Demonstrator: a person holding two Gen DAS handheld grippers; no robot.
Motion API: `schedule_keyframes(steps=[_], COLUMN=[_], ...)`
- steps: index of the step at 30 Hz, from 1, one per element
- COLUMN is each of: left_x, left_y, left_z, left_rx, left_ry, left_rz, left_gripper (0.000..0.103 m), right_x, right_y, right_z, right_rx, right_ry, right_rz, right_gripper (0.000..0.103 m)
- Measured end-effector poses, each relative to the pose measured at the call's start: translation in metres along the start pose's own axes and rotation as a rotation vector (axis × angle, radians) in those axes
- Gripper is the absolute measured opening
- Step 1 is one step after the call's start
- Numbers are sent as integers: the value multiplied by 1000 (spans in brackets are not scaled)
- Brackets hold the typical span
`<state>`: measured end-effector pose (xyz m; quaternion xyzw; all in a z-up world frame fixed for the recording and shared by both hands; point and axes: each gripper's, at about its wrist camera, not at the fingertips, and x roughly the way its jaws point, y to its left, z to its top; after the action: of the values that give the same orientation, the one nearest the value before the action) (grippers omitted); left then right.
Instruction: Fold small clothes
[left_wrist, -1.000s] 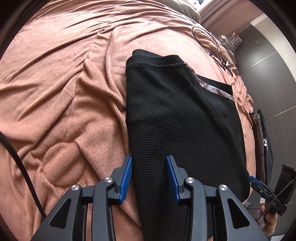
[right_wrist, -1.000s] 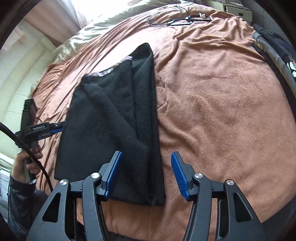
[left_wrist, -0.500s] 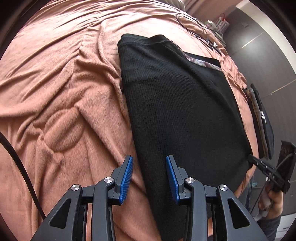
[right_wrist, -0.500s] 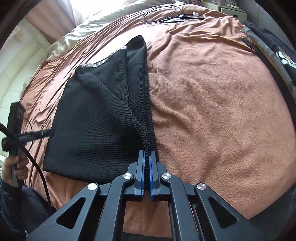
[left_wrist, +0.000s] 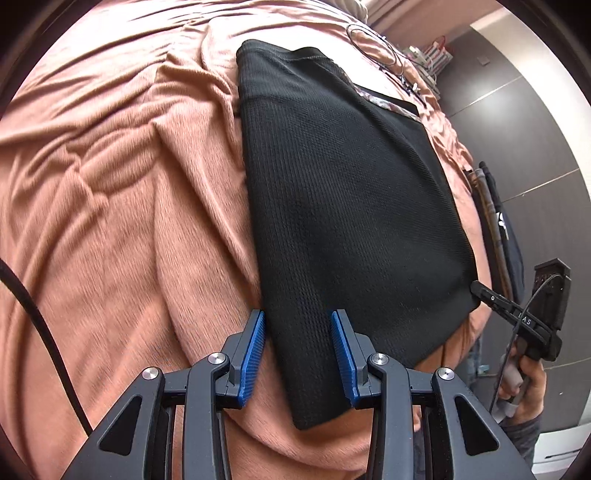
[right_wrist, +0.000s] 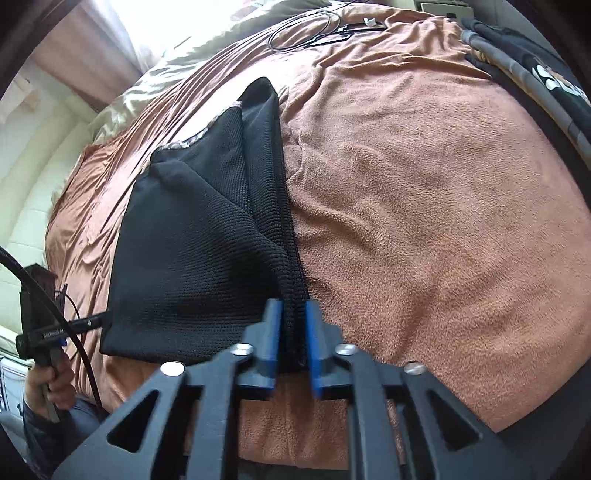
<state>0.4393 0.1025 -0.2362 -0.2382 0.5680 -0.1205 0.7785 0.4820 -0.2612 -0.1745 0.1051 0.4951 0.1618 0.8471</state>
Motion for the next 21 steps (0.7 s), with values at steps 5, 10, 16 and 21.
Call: schedule_keyframes(steps=[5,10,16,21], left_x=[-1,4,-19,-38], left_y=[0,-10,-12,-6], left_z=[-11,-14,-18,-28], left_rx=[-27,14,53,54], left_ry=[5,1,-21,-26], left_rz=[-29,0,-29,-34], left_gripper=[38,20,9,9], right_x=[7,16,5,-5], right_y=[-3,-7,1,9], right_z=[-8,-13,-23,-42], right_rx=[22,59,82,72], right_ry=[4,15,-12,-6], right_rz=[51,56,81,109], right_gripper=[53,17,12,12])
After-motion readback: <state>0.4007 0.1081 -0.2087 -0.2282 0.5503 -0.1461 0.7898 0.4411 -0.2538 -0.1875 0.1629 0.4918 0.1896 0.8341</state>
